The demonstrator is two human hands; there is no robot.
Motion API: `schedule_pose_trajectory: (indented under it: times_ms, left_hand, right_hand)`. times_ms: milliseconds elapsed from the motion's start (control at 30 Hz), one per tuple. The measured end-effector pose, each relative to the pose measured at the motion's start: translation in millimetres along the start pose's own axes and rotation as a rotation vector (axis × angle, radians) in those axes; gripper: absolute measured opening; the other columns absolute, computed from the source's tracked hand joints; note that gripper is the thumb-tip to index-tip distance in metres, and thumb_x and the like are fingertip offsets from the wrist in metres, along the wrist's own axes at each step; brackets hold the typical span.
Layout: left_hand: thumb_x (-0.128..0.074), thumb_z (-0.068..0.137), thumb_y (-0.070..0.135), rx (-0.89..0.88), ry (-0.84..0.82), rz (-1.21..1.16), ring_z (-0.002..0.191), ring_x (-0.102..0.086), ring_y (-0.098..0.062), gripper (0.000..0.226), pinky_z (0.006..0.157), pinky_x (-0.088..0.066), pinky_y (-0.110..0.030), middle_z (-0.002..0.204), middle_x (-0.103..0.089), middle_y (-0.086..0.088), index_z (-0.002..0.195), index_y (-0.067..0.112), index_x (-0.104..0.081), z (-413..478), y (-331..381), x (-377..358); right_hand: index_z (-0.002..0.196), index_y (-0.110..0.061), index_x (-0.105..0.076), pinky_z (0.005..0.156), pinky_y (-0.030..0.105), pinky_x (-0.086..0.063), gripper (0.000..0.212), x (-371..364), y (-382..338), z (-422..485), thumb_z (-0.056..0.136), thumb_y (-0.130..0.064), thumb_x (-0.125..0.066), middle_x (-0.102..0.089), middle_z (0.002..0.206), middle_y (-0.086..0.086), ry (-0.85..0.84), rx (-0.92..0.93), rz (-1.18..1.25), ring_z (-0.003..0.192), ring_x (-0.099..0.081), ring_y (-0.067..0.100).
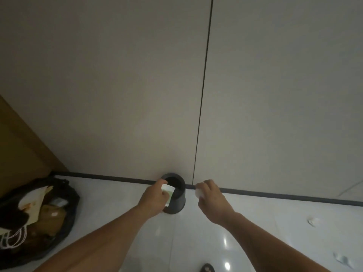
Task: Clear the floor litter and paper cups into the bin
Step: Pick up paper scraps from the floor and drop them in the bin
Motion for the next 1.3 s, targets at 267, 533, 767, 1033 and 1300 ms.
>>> schedule_pose_trajectory:
  times_ms: [267, 533, 767, 1033, 1300]
  left_hand:
    - [-0.052, 0.092, 0.018, 0.025, 0.053, 0.072, 0.1, -0.059, -0.03, 0.033, 0.085, -0.05, -0.034, 0.113, -0.063, -0.011, 0.124, 0.021, -0.051, 101.1, 35.4, 27.2]
    - [-0.055, 0.09, 0.016, -0.015, -0.038, 0.066, 0.101, -0.06, -0.028, 0.034, 0.083, -0.05, -0.032, 0.113, -0.063, -0.011, 0.123, 0.015, -0.053, 209.2, 16.2, 23.4]
    - [-0.054, 0.092, 0.018, -0.026, -0.248, 0.17, 0.111, -0.057, -0.025, 0.037, 0.089, -0.046, -0.03, 0.122, -0.061, -0.009, 0.129, 0.015, -0.052, 326.8, -40.8, 3.9]
    - [-0.058, 0.092, 0.018, -0.025, -0.414, 0.206, 0.083, -0.05, 0.0, 0.036, 0.052, -0.041, -0.006, 0.117, -0.061, -0.001, 0.128, 0.021, -0.051, 449.2, -135.0, -118.6]
    - [-0.06, 0.091, 0.018, -0.059, -0.509, 0.271, 0.07, -0.047, 0.007, 0.032, 0.053, -0.041, -0.007, 0.087, -0.054, 0.017, 0.122, 0.016, -0.054, 527.8, -235.2, -250.9]
  right_hand:
    - [0.136, -0.021, -0.045, 0.097, 0.022, -0.04, 0.042, 18.7, 12.3, 120.8, 0.094, -0.016, -0.053, -0.037, 0.137, 0.001, -0.01, 0.065, 0.009, 0.12, -0.044, 0.02]
    - [0.139, -0.022, -0.042, 0.099, 0.025, -0.044, 0.046, -28.1, 32.8, 204.3, 0.095, -0.017, -0.052, -0.037, 0.139, 0.002, -0.092, -0.039, 0.016, 0.123, -0.043, 0.021]
    - [0.139, -0.025, -0.042, 0.098, 0.021, -0.045, 0.044, -111.0, 55.0, 275.7, 0.096, -0.031, -0.052, -0.039, 0.138, -0.001, -0.059, -0.339, 0.127, 0.121, -0.044, 0.014]
    - [0.142, -0.026, -0.038, 0.103, 0.023, -0.041, 0.047, -256.5, 145.6, 335.3, 0.097, -0.031, -0.051, -0.036, 0.141, -0.002, -0.057, -0.605, 0.3, 0.121, -0.042, 0.012]
    - [0.145, -0.026, -0.035, 0.107, 0.04, -0.038, 0.052, -415.0, 245.7, 365.2, 0.096, -0.032, -0.052, -0.032, 0.146, 0.003, -0.06, -0.802, 0.371, 0.13, -0.037, 0.025]
Point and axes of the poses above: each hand's wrist, its own z-axis towards the middle knuckle, its own x-axis out of the back of the hand, y = z × x, the point moved 3 cm from there along z, towards the middle knuckle
